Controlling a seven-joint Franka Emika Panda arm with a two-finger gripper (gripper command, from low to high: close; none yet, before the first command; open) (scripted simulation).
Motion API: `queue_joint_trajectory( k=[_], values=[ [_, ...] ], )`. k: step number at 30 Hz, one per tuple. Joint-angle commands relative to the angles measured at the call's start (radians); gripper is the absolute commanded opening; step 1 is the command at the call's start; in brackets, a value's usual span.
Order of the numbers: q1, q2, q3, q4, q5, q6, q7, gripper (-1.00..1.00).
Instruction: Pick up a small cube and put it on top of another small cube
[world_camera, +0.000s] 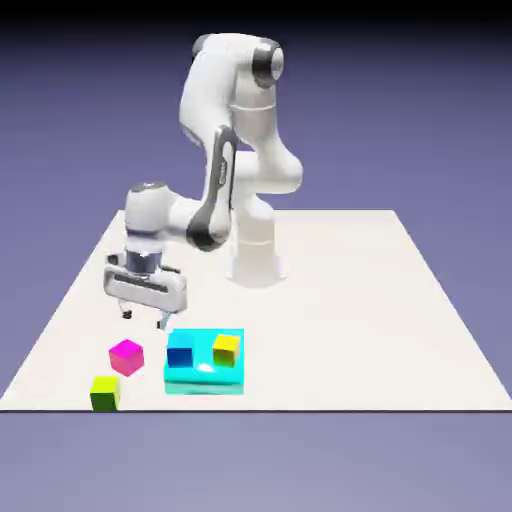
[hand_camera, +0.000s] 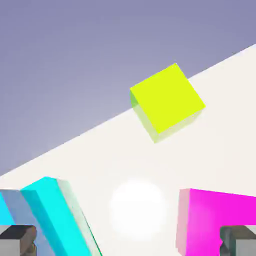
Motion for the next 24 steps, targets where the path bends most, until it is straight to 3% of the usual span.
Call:
queue_joint_trajectory(
  k=[1, 9, 10, 17, 24],
  values=[
    [-0.009, 0.036, -0.015, 0.014, 0.015, -0.007, -0.01, 0.0],
    [-0.185, 0.262, 0.172, 0.103, 0.161, 0.123, -0.131, 0.0],
    [-0.185, 0.262, 0.172, 0.103, 0.161, 0.123, -0.131, -1.0],
    [-0.004, 0.045, -0.026, 0.024, 0.011, -0.026, -0.018, -1.0],
    [0.177, -0.208, -0.035, 0.018, -0.223, -0.25, -0.041, -1.0]
  ],
)
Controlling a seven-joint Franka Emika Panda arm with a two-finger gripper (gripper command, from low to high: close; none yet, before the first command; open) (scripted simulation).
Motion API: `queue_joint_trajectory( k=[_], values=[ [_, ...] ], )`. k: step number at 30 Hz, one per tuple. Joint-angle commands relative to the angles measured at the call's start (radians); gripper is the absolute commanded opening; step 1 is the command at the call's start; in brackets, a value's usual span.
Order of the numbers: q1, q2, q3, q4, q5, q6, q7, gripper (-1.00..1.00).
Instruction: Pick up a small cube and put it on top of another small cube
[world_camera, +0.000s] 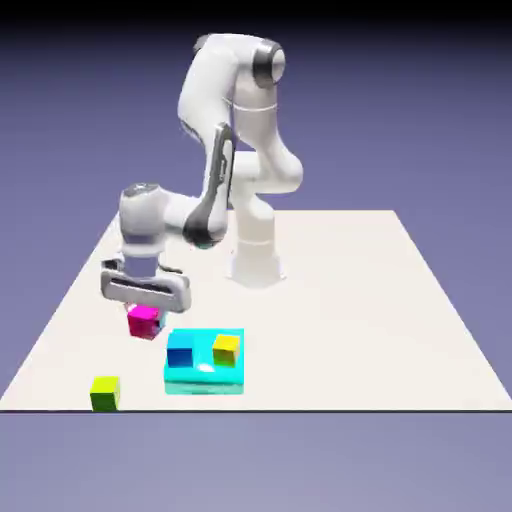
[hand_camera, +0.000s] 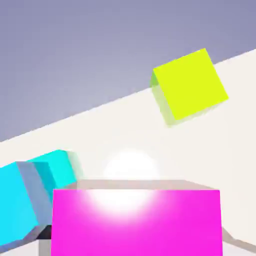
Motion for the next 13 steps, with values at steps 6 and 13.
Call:
queue_joint_trajectory(
  k=[6, 13],
  values=[
    [0.043, -0.016, 0.019, -0.005, -0.022, -0.008, -0.052, -1.0],
    [0.027, 0.06, 0.044, -0.007, 0.042, 0.064, -0.098, 1.0]
  ],
)
